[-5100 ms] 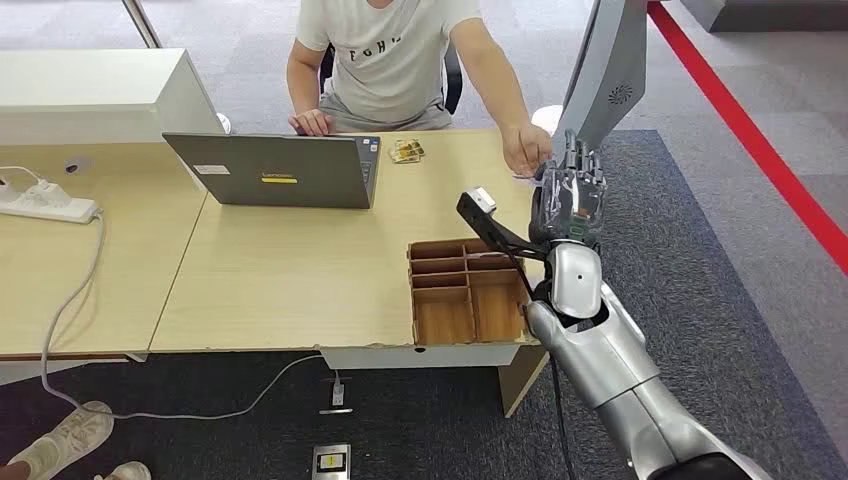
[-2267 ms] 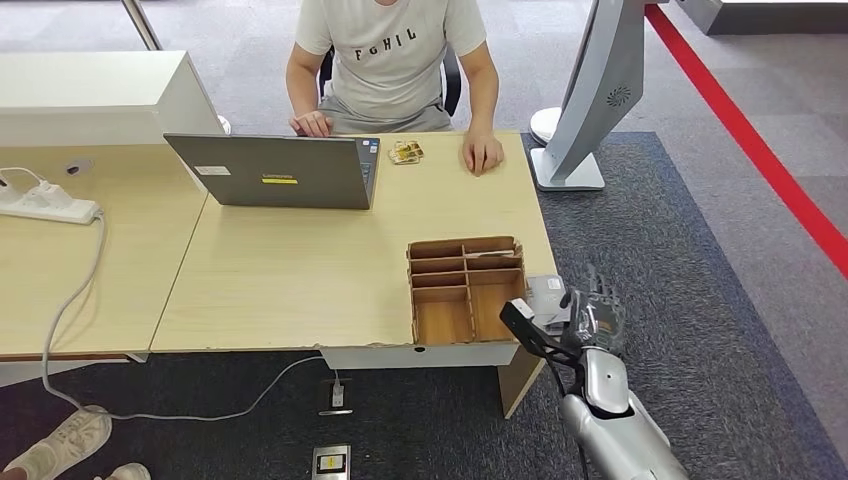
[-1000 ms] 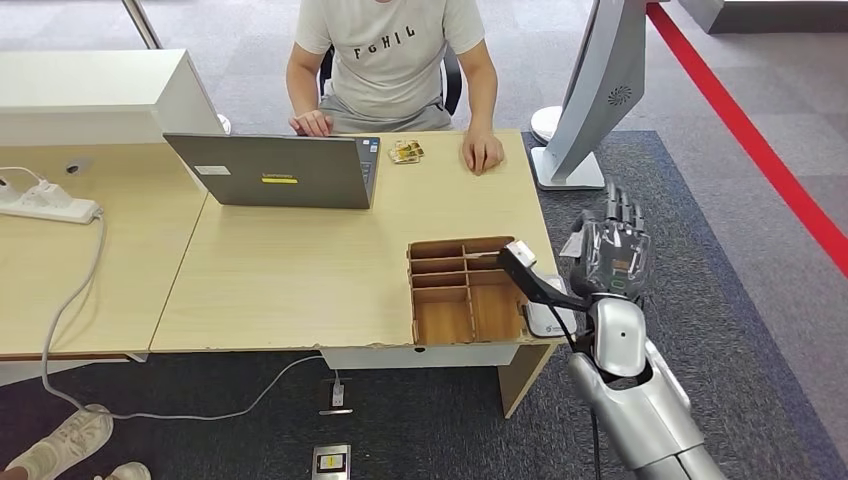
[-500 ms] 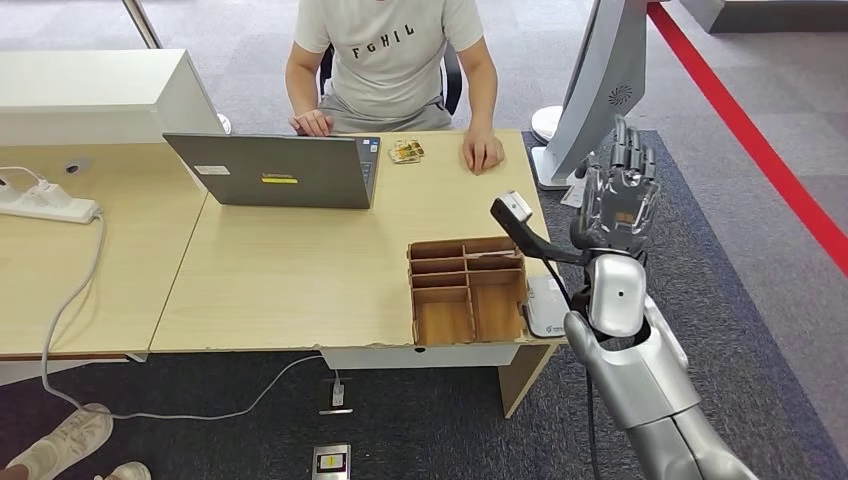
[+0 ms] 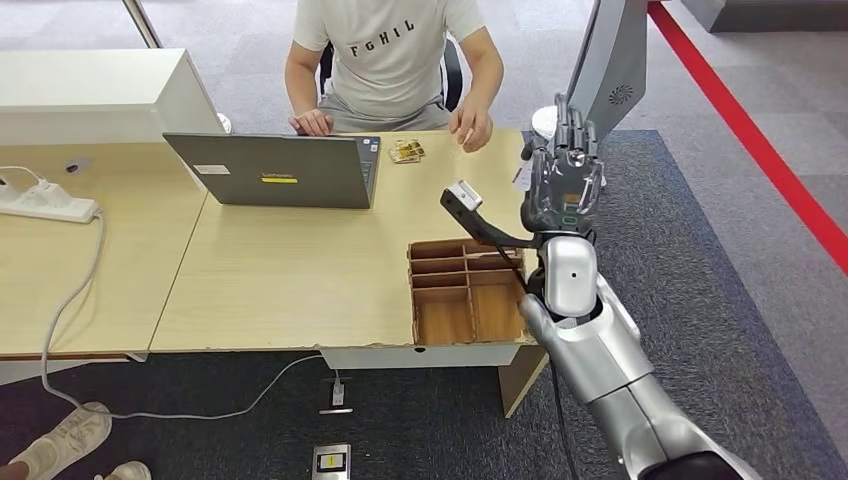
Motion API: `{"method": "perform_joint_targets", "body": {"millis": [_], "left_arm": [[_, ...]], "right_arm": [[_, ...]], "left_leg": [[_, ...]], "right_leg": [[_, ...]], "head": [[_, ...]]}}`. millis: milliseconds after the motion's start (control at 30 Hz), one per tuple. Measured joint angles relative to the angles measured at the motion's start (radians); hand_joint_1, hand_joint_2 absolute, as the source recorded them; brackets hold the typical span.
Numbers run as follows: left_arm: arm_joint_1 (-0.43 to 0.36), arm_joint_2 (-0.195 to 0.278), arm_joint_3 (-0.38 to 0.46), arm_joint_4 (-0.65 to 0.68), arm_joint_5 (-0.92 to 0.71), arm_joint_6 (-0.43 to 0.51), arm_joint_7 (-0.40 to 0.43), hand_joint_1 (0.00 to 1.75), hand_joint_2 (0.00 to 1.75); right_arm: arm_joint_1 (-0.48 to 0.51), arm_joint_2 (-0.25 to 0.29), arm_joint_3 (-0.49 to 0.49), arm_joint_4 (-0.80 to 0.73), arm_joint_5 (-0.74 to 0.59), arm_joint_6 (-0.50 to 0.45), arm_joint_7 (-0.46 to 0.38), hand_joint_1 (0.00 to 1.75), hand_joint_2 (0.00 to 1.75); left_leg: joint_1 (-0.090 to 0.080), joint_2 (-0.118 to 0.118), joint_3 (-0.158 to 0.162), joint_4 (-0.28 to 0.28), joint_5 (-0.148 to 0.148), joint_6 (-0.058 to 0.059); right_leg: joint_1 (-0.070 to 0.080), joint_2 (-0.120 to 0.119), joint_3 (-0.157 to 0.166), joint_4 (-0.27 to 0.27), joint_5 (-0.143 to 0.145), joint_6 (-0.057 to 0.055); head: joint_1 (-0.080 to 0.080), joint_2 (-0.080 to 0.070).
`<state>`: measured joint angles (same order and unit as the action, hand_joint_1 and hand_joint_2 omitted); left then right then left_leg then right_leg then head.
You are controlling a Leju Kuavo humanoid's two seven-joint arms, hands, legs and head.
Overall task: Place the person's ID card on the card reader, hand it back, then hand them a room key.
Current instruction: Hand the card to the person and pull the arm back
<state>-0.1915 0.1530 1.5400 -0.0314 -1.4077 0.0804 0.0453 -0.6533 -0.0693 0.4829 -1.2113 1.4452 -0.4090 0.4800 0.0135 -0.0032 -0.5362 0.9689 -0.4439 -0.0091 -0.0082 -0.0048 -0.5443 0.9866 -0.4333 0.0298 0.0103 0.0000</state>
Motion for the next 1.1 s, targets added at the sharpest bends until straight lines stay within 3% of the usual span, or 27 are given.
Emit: {"method": "perform_joint_targets", "body": {"millis": [400, 1100], "left_arm": [[0.001, -0.021, 0.0, 0.0, 0.054, 0.039, 0.014, 0.0, 1.75], [0.002, -0.042, 0.0, 0.0, 0.12, 0.092, 0.028, 0.0, 1.75]], "right_arm": [[-0.043, 0.109, 0.047, 0.162, -0.017, -0.066, -0.05, 1.75, 1.75], [-0.058, 0.18, 0.067, 0.283, -0.021, -0.094, -0.073, 1.75, 1.75]], "left_leg": [[0.0, 0.0, 0.0, 0.0, 0.0, 0.0], [0.0, 0.0, 0.0, 0.0, 0.0, 0.0]], "right_leg": [[0.0, 0.0, 0.0, 0.0, 0.0, 0.0], [0.0, 0.0, 0.0, 0.0, 0.0, 0.0]], "head": [[0.0, 0.0], [0.0, 0.0]]}}
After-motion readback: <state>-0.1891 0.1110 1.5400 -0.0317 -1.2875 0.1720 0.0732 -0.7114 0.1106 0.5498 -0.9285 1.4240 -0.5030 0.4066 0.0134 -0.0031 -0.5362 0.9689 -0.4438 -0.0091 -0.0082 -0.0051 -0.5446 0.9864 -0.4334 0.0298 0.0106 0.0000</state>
